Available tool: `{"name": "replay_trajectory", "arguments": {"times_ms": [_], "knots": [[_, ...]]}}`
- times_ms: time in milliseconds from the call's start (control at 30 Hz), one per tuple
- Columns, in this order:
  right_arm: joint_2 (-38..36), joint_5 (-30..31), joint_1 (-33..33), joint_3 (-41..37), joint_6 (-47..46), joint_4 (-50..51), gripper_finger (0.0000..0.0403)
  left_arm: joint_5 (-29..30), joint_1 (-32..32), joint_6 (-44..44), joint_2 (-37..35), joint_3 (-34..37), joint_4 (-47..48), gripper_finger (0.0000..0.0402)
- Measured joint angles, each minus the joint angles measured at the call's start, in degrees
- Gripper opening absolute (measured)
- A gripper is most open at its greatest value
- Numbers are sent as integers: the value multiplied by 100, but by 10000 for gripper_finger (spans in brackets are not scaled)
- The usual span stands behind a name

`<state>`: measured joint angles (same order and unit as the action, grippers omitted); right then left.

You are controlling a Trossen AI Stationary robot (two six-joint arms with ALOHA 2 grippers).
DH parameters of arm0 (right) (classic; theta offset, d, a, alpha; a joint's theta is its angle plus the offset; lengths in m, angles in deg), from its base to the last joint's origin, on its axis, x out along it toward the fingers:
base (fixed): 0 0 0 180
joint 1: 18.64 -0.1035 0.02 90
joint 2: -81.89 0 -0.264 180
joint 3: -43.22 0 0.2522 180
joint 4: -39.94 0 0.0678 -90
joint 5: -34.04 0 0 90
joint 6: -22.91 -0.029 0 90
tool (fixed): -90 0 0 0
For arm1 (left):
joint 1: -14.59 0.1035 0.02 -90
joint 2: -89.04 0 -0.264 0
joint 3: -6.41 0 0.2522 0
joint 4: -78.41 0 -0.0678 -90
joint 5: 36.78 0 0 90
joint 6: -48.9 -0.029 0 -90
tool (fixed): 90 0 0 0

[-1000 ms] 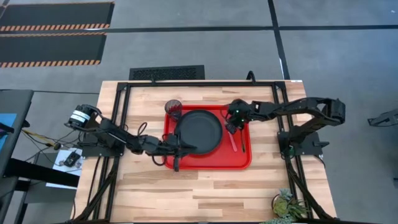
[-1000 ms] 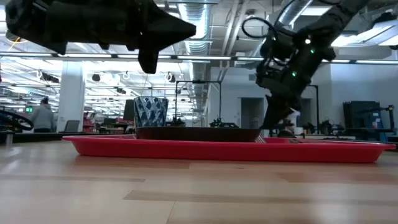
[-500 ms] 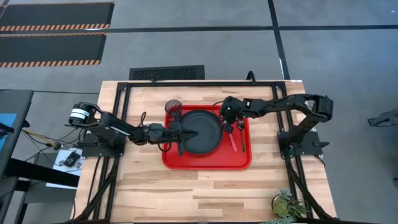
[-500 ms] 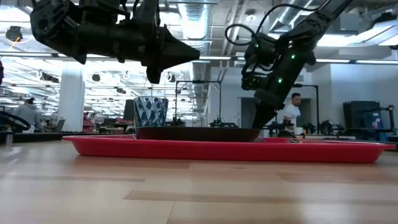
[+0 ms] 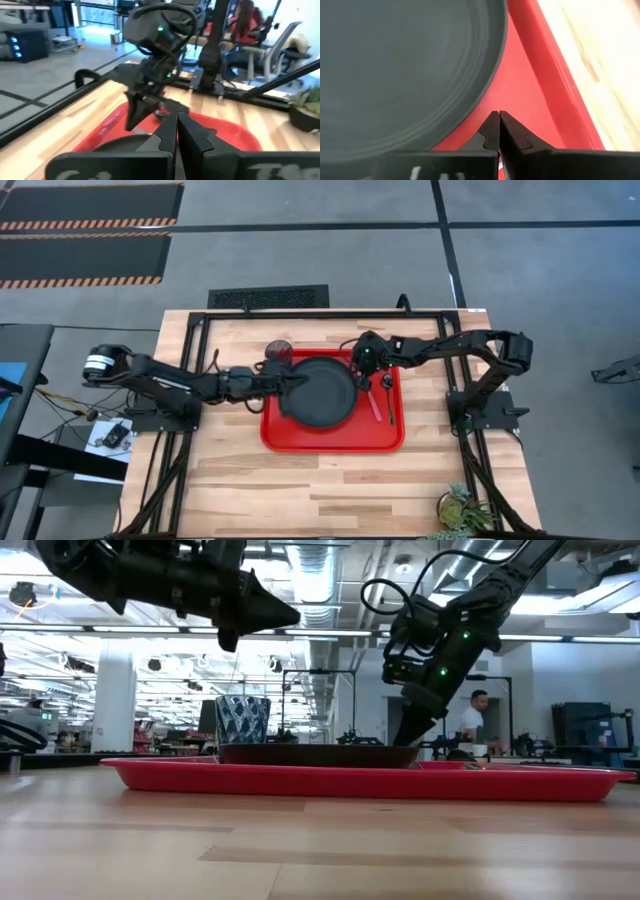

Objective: Pick and place plate/cup/fork/spoon on tray
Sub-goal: Put the pink fork to the right of the black plate on the red serving tray

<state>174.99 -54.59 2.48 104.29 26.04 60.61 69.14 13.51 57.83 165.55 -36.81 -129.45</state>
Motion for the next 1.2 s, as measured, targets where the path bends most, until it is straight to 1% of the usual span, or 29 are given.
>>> {"name": "replay_trajectory", "arguments": {"times_ms": [133, 400, 667, 867, 1067, 1200], "knots": [[0, -40, 45, 0, 4, 56, 16, 242, 0, -18, -168, 0, 275, 0], [0, -143, 157, 0, 25, 247, 16, 288, 0, -20, -189, 0, 352, 0], [-11, 22, 269, -2, -7, 553, 17, 296, 0, -20, -189, 0, 366, 0], [-18, 74, 257, -2, -26, 553, 21, 296, 0, -20, -189, 0, 362, 0], [-370, 166, 170, -2, -25, 656, 28, 297, 0, -20, -189, 0, 359, 0], [-866, 164, -38, -2, -27, 1250, 23, 290, -6, -18, -231, 0, 368, 0]]}}
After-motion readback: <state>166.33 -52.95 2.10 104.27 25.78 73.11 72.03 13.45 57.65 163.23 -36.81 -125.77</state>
